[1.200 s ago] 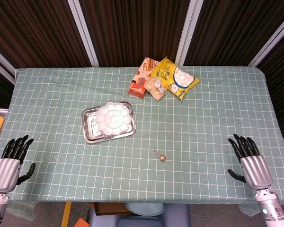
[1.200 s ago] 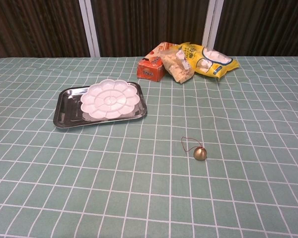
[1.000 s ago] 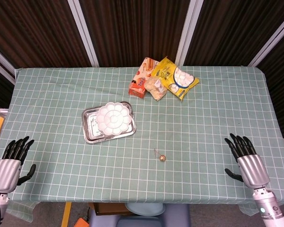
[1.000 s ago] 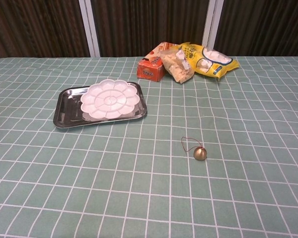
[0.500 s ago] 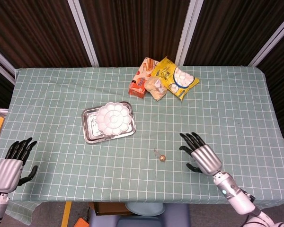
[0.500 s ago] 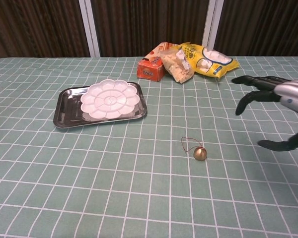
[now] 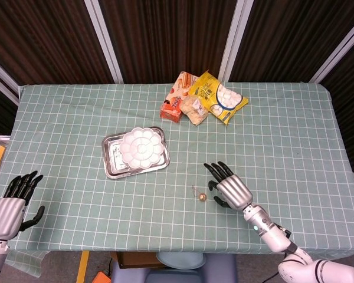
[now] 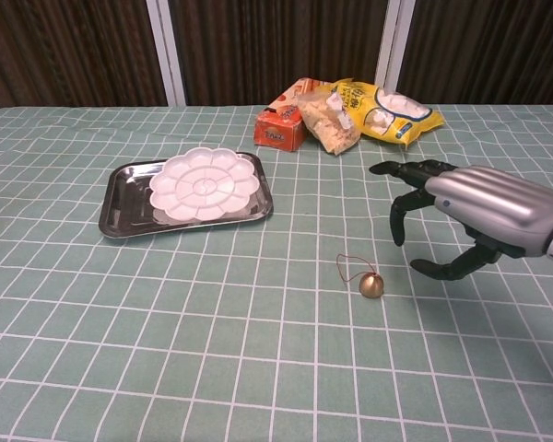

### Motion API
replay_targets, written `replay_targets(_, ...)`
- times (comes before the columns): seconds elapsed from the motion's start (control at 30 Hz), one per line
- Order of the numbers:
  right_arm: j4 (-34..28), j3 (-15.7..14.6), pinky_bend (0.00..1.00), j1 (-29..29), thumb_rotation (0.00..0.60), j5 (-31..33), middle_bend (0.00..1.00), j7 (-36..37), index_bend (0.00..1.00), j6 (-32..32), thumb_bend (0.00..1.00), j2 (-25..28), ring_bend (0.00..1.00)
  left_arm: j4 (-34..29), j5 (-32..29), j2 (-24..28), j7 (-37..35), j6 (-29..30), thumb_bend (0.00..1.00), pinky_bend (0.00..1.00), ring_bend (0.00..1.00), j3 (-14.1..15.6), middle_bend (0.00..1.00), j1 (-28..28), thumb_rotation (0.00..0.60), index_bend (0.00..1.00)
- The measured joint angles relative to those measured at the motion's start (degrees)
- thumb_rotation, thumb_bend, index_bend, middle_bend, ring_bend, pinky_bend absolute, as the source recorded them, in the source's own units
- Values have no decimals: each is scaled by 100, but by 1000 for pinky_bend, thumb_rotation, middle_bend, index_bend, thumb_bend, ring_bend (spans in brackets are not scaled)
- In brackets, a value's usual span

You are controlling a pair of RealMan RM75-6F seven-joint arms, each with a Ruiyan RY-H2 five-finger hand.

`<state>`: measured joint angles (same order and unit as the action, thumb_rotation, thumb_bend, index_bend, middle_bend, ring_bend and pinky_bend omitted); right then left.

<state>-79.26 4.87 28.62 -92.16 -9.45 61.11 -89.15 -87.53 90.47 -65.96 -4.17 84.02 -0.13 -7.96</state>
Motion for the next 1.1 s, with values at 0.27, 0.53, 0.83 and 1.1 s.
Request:
replay_targets(0.27,153,-67,0,121,600,159,85,-201,634,-118,436,-230,0,2,30,8,-32,21,429,50,0,9,0,2,600,0)
replay_targets(0.53,334,-74,0,244,600,293,91,-285,639,-191,459,-455,0,16,32,12,-10,31,431,50,0,6,0,3,600,0)
replay_targets(0.83,485,-85,0,361,600,408,100,-300,645,-258,462,-662,0,40,-11,23,-17,33,430,50,0,-21,0,3,600,0)
replay_targets(1.1,578,-118,0,405,600,470,107,-293,670,-233,486,-745,0,50,7,49,-44,18,430,49,0,-8,0,-4,600,0)
